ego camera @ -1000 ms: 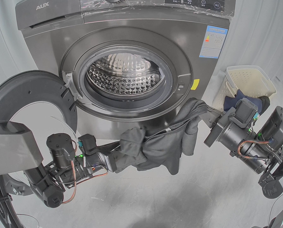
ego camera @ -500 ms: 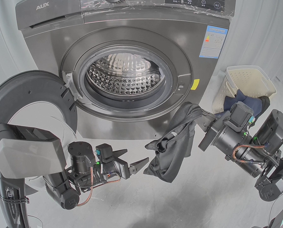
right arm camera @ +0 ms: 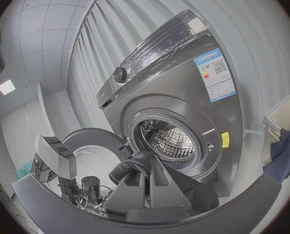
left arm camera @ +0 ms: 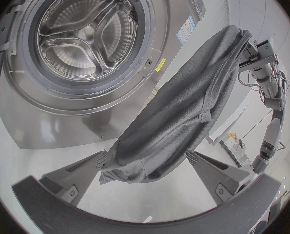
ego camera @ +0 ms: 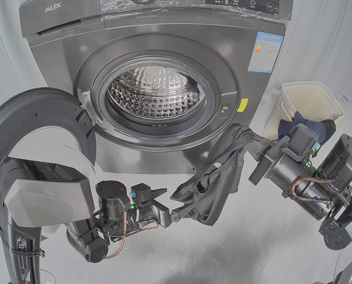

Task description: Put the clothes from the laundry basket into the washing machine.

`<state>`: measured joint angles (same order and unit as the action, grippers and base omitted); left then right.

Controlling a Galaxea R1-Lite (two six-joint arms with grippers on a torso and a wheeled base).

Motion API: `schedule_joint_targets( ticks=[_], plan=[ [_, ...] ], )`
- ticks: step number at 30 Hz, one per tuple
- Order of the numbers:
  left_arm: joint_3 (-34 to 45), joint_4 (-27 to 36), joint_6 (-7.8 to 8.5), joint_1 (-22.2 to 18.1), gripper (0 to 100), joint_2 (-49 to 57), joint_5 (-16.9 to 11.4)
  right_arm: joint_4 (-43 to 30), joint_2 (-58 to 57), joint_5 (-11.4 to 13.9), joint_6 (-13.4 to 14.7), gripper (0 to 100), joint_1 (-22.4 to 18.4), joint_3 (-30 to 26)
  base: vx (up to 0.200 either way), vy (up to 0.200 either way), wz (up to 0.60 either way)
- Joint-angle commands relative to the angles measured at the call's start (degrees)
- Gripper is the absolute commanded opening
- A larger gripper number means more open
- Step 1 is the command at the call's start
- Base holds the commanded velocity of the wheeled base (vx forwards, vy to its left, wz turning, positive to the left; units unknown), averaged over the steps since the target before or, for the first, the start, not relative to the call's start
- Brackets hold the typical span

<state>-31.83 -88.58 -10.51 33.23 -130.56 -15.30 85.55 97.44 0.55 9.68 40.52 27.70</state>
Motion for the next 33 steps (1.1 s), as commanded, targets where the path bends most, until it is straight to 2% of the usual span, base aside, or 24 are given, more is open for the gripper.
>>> schedule_joint_targets(
  ticks=[1,6,13,14,22,27,29,33],
  plan=[
    [-3.2,0.0,0.14,0.0,100,-2.1,0.0,0.0,-0.1,0.0,0.0,0,0.4,0.1,0.000,0.000,0.00],
    [-7.5,0.0,0.31,0.1,100,-4.3,0.0,0.1,-0.1,-0.1,0.0,0,0.4,0.0,0.000,0.000,0.00],
    [-13.8,0.0,3.04,-0.4,100,-8.5,0.4,0.1,-0.1,-0.1,0.0,0,0.5,-0.2,0.000,0.000,0.00],
    [-14.6,0.1,3.39,-0.4,0,-8.9,0.4,0.1,-0.1,-0.1,0.1,0,0.5,-0.3,0.000,0.000,0.00],
    [-18.2,0.0,3.65,0.3,0,-9.1,0.6,0.1,-0.1,-0.1,0.1,0,0.5,-0.5,0.000,0.000,0.00],
    [-17.9,-0.1,3.74,0.1,0,-7.1,2.6,0.1,-0.1,-0.1,0.1,0,0.3,-0.7,0.000,0.000,0.00],
    [-14.7,-0.1,3.13,-0.7,0,-0.7,3.9,0.1,-0.1,-0.2,0.1,0,-0.4,-1.3,0.000,0.000,0.00],
    [-6.4,-0.1,2.86,-3.3,0,9.9,4.3,0.1,0.2,-0.3,0.2,0,-0.7,-1.8,0.000,0.000,0.00]
  ],
)
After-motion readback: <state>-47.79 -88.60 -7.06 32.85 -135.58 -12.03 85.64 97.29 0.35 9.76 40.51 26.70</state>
